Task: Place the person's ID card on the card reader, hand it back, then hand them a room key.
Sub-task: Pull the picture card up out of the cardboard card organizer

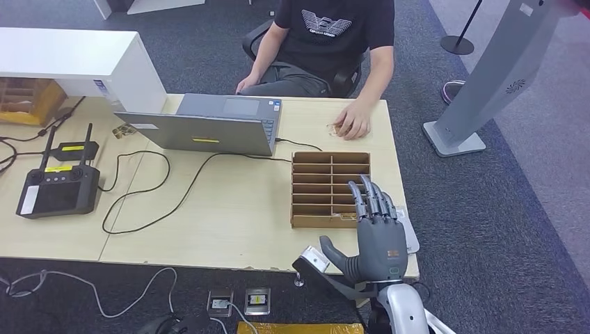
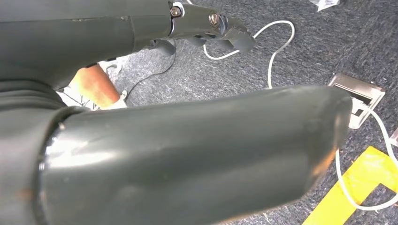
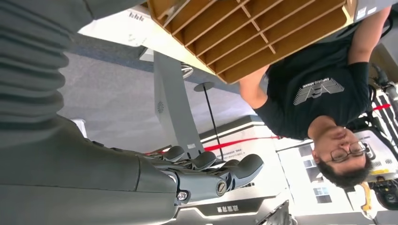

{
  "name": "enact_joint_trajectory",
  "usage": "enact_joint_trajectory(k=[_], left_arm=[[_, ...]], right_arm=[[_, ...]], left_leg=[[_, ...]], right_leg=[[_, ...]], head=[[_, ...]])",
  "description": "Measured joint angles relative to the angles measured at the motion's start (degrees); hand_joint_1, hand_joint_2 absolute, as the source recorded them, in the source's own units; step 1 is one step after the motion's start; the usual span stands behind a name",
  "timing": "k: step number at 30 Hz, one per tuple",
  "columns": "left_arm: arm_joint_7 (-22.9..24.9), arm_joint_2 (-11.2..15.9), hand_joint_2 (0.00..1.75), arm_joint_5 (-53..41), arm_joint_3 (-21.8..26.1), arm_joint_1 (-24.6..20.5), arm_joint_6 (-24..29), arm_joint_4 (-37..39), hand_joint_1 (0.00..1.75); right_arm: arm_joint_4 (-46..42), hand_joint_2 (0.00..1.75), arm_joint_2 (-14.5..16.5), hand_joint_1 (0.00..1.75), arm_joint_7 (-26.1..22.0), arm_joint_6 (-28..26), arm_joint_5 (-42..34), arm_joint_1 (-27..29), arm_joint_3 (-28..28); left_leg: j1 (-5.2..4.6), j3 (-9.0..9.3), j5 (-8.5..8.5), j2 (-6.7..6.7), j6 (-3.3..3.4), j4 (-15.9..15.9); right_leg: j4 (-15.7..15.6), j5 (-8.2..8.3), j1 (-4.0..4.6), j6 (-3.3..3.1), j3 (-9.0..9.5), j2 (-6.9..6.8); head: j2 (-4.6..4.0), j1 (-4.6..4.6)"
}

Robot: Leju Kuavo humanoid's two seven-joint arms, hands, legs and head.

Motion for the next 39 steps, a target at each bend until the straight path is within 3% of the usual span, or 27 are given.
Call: enact_joint_trajectory(k=[22,39], left_arm=[[1.5,0.0,0.0,-0.1,-0.2,0.2,-0.7,-1.2,0.0],[1.9,0.0,0.0,-1.4,-0.2,-0.1,-2.1,-2.0,0.0]], right_arm=[[4.1,1.75,2.5,0.0,0.3,3.4,2.2,4.3,0.3],[6.3,1.75,5.8,0.0,0.3,10.8,11.1,3.6,-0.4]], left_leg=[[0.0,0.02,0.0,0.01,0.0,0.0],[0.0,0.02,0.01,0.01,0.0,0.0]], right_leg=[[0.0,0.0,0.0,0.0,0.0,0.01],[0.0,0.0,0.0,0.0,0.01,0.01]], head=[[0.0,0.01],[0.0,-0.01]])
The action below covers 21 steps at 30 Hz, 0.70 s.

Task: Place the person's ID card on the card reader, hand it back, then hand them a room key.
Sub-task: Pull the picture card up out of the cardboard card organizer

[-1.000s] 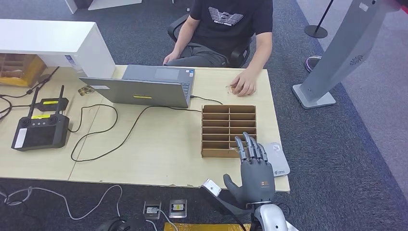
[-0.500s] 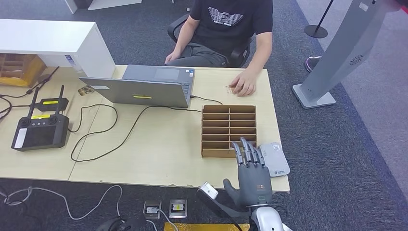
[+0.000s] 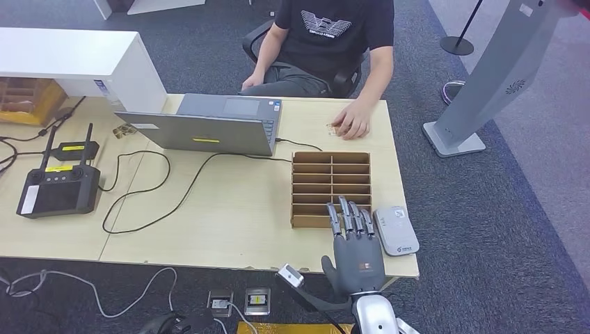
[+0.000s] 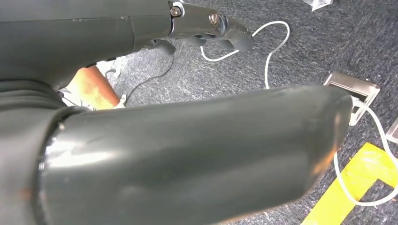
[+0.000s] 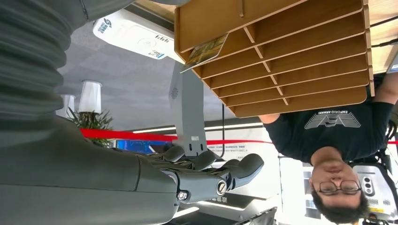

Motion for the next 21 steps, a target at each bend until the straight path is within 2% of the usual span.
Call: enact_joint_trajectory(k=[21], left_arm=[[0.0,-0.1,0.0,-3.0,0.0,-1.0,-2.6,0.0,0.0]], right_arm=[[2.9,1.75,3.1,0.0,0.0,5.8,-0.5,-3.5,-0.3]], left_leg=[[0.0,0.0,0.0,0.01,0.0,0.0]], right_leg=[[0.0,0.0,0.0,0.0,-0.01,0.01]], head=[[0.0,0.01]])
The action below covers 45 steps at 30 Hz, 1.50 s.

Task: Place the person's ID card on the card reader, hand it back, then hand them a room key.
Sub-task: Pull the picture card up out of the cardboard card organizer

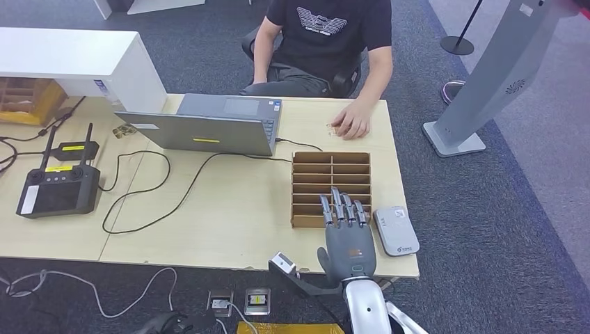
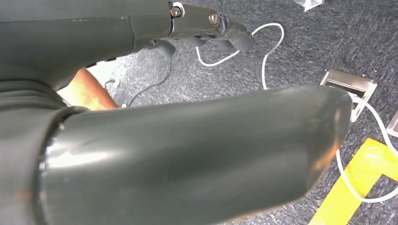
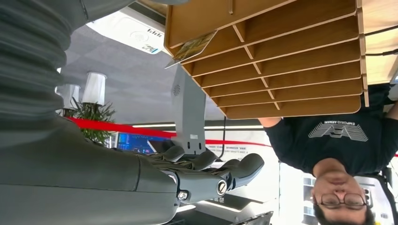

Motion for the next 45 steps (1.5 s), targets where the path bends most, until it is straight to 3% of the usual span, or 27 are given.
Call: enact_joint_trajectory(k=[22,29,45], left_arm=[[0.0,-0.3,0.0,-1.4,0.0,-0.9,-1.2,0.0,0.0],[-0.1,-0.8,0.0,-2.2,0.2,-1.7,-1.9,0.1,0.0],[-0.5,-1.0,0.0,-2.4,0.2,-1.9,-2.1,0.5,0.0]], right_arm=[[4.4,1.75,1.1,0.0,0.0,-2.0,-0.6,-1.0,-0.7],[13.0,1.75,3.3,0.0,-0.5,-4.6,0.5,-4.0,-0.7],[18.8,1.75,4.4,0.0,-0.5,-5.2,0.6,-6.3,-0.7]], left_leg=[[0.0,0.0,0.0,0.0,0.0,0.0],[0.0,0.0,0.0,0.0,0.0,0.0],[0.0,0.0,0.0,0.0,0.0,0.0]], right_leg=[[0.0,0.0,0.0,0.0,0.0,0.0],[0.0,0.0,0.0,0.0,0.0,0.0],[0.0,0.0,0.0,0.0,0.0,0.0]], head=[[0.0,0.0],[0.0,-0.01],[0.0,0.0]])
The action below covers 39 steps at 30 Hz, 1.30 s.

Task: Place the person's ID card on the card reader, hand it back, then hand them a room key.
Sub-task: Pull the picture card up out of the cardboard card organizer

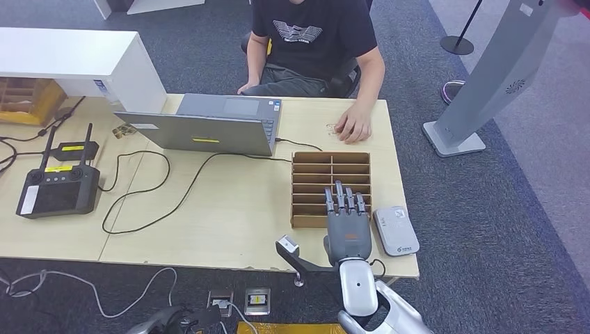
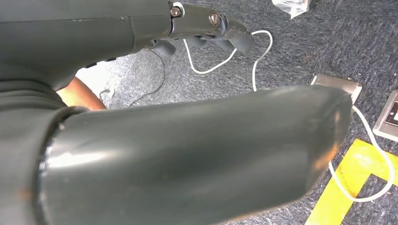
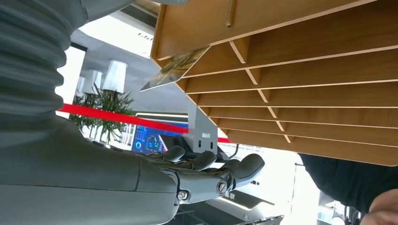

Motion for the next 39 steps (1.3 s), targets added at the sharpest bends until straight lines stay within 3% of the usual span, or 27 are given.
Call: enact_joint_trajectory(k=[39], left_arm=[[-0.3,-0.4,0.0,-1.0,1.0,-0.3,-0.6,0.5,0.0]], right_arm=[[3.0,1.75,-0.9,0.0,0.5,0.7,-1.1,-0.9,-0.1]], left_leg=[[0.0,0.02,0.0,0.02,0.0,0.0]], right_leg=[[0.0,0.0,0.0,0.0,-0.01,0.03]], head=[[0.0,0.0]])
